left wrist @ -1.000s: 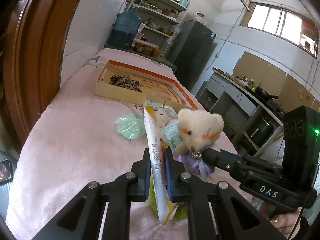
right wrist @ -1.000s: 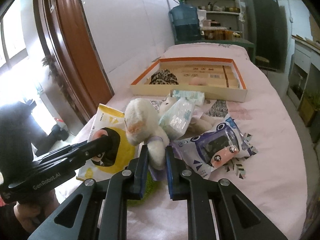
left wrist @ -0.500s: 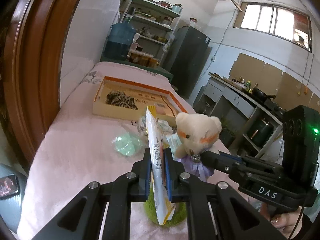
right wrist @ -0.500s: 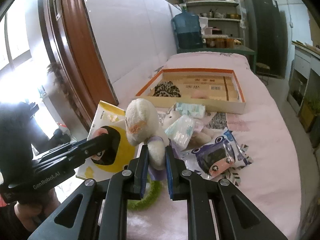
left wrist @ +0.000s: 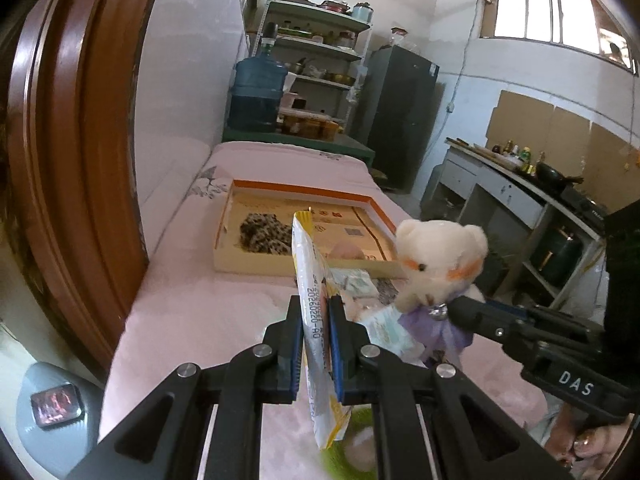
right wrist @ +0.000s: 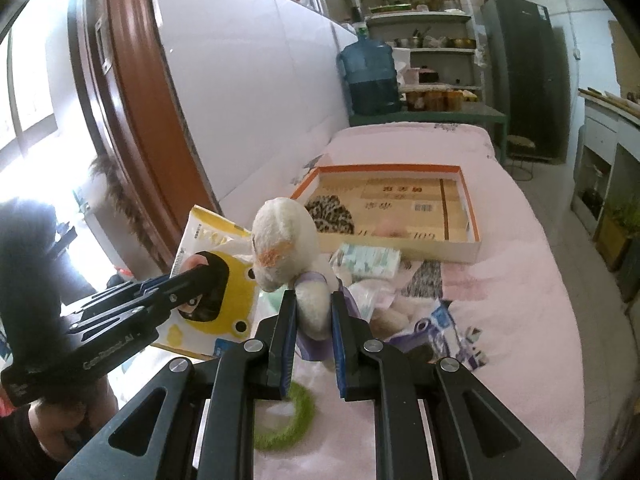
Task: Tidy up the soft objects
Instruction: 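Carry packet and teddy bear into the box and open both tools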
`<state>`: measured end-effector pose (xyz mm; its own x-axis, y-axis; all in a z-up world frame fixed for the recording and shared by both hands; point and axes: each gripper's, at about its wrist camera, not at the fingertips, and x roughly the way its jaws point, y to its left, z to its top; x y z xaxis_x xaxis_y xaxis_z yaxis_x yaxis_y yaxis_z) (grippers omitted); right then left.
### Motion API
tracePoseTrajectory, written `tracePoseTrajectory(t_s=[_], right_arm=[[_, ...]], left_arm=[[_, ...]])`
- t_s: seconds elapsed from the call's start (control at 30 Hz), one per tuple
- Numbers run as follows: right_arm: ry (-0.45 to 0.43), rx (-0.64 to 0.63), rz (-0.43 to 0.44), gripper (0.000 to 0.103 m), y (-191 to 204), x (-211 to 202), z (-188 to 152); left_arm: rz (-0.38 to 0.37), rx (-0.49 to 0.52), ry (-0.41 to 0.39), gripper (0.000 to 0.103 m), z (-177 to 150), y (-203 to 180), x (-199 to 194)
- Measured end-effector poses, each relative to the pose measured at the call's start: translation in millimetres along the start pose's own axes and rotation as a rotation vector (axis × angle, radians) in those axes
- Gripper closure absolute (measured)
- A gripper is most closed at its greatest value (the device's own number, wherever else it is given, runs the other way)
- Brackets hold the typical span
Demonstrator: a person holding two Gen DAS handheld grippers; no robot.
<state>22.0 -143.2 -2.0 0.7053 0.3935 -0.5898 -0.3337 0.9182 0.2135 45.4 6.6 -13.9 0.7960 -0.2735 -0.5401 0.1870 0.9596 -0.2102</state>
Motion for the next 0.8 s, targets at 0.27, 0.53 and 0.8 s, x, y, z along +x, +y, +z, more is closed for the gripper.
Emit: tracePoseTrajectory(t_s=[0.27, 0.53, 0.8], right_arm=[[-0.024, 0.012, -0.007, 0.087, -9.4, 4.3, 22.7], [-0.031, 0.033, -0.023, 0.087, -27.9, 21.6, 45.0], [-0.035, 0.054, -0.039, 0.087, -50.8, 40.7, 67.7]], left_arm=[[0.039, 0.032, -0.002, 0.091, 23.5, -2.9, 15.7], [0.036, 0.038, 0.008, 0.091, 47.1, -4.9, 43.4], [0.049, 0.061, -0.001, 0.091, 73.9, -13.9, 71.9]])
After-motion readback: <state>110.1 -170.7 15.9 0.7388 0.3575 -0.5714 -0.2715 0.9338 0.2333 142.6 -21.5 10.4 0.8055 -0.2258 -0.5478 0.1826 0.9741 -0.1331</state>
